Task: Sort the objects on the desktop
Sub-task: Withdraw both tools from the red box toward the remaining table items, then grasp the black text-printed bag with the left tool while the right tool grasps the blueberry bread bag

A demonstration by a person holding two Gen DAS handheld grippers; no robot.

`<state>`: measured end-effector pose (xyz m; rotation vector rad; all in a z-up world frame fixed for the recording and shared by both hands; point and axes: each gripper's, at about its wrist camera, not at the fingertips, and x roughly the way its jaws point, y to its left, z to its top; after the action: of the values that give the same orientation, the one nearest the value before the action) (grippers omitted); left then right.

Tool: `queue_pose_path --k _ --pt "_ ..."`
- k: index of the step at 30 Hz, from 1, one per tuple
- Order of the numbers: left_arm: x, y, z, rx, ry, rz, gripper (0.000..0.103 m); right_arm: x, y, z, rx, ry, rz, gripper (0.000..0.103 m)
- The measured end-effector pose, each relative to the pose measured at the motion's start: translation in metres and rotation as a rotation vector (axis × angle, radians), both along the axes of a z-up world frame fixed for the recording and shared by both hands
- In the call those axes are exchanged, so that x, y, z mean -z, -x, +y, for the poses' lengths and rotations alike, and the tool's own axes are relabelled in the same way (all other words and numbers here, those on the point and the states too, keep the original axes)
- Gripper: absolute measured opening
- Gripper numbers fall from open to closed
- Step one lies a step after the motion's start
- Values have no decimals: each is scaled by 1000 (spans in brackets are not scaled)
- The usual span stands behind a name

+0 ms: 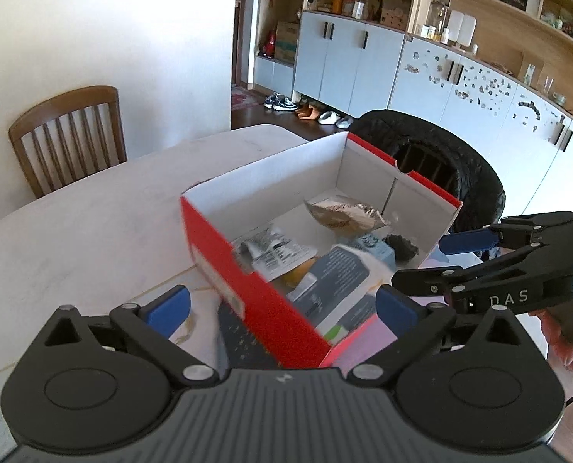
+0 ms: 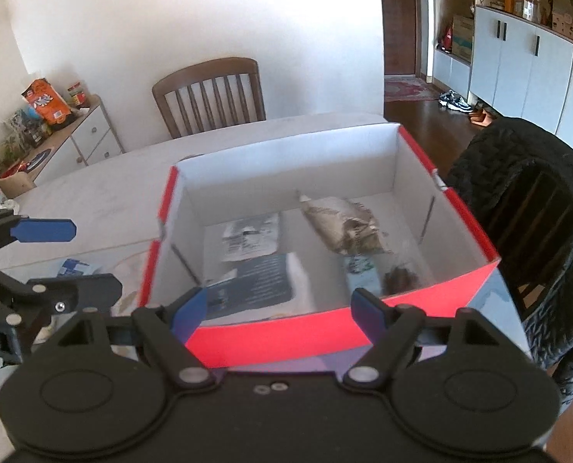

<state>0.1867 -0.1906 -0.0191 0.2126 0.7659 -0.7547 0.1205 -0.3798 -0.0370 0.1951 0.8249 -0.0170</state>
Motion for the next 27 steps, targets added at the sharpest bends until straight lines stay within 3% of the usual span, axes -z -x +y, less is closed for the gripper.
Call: queue_pose_path --k 16,27 --pt "-6 32 110 -61 59 -79 103 1 6 98 -30 -7 -23 83" --pt "10 49 181 -149 59 -147 103 7 -1 161 -88 16 -20 83"
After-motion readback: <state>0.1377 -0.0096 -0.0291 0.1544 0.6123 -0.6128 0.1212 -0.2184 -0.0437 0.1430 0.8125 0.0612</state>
